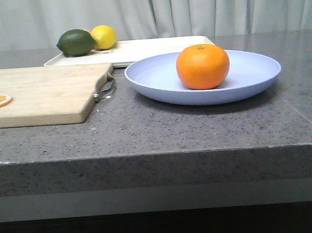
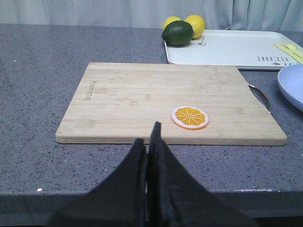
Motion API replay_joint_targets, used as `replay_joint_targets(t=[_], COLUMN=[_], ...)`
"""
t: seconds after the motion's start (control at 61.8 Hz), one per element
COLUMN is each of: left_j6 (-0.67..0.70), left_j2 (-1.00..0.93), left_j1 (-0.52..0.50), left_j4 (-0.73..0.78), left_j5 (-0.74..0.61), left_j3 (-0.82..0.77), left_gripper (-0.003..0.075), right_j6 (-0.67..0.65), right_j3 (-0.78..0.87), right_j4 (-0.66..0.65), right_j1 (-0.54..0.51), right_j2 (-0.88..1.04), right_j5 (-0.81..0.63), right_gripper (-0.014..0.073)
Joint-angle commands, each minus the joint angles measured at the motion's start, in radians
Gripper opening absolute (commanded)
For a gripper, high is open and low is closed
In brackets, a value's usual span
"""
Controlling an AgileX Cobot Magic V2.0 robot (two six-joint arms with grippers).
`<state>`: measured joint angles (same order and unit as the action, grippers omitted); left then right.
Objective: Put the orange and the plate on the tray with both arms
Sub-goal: 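Raise the left gripper away from the plate, then lower the right gripper to the blue plate rim and grip it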
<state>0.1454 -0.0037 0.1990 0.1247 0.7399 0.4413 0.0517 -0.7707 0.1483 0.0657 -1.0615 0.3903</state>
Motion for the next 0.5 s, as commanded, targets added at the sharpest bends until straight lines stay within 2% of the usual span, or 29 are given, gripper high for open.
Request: replay_joint_targets(t=[0.0, 0.178, 0.486], left_j6=[0.010, 0.010, 0.010], left_j2=[-0.021, -0.017, -0.017], left_j1=[-0.001, -0.001, -0.001], left_j4=[-0.004, -0.004, -0.004], left_j5=[-0.110, -0.118, -0.118], left_j3=[0.012, 0.011, 0.011], left_gripper=[-0.0018, -0.0018, -0.0018], right_j6=[0.009, 0.009, 0.009], right_j3=[-0.102, -0.232, -0.365], right_j4=[0.045, 0.137, 0.178], right_j1=[0.010, 0.035, 0.078], right_j2=[-0.069, -0.240, -0.444], right_j5=[0.014, 0.099, 0.093], right_gripper=[0.0654, 0.0654, 0.0654])
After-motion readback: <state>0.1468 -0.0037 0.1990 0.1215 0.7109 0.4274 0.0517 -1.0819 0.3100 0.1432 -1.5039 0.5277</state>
